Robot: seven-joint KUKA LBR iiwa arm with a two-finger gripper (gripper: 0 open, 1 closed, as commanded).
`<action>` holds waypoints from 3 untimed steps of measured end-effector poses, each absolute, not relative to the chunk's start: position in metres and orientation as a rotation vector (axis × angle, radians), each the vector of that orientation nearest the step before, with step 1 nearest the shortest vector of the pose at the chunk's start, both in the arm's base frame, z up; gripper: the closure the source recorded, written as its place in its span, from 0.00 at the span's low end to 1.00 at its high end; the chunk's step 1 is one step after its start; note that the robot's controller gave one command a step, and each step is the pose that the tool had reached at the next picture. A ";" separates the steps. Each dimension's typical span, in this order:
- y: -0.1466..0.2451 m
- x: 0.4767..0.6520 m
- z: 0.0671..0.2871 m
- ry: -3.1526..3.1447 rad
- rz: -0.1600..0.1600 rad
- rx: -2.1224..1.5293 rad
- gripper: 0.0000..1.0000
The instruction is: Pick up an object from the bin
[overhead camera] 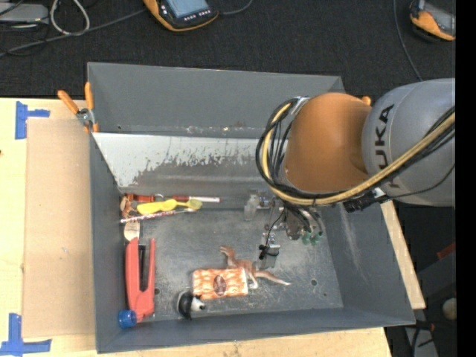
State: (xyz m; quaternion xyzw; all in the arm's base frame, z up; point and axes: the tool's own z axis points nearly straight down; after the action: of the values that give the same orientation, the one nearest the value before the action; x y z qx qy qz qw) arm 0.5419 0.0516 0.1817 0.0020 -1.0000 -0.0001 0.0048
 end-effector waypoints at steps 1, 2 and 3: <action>0.051 0.544 0.186 -3.140 -0.001 0.004 0.00; 0.052 0.538 0.169 -3.153 -0.003 0.007 0.00; 0.060 0.515 0.137 -3.131 -0.001 0.262 0.00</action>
Offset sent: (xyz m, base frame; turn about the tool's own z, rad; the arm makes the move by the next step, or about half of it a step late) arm -0.0349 0.0028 -0.0866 -0.0070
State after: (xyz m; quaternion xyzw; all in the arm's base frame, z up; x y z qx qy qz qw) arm 0.5150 0.0595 0.1366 0.0835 -0.9965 -0.0003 -0.0002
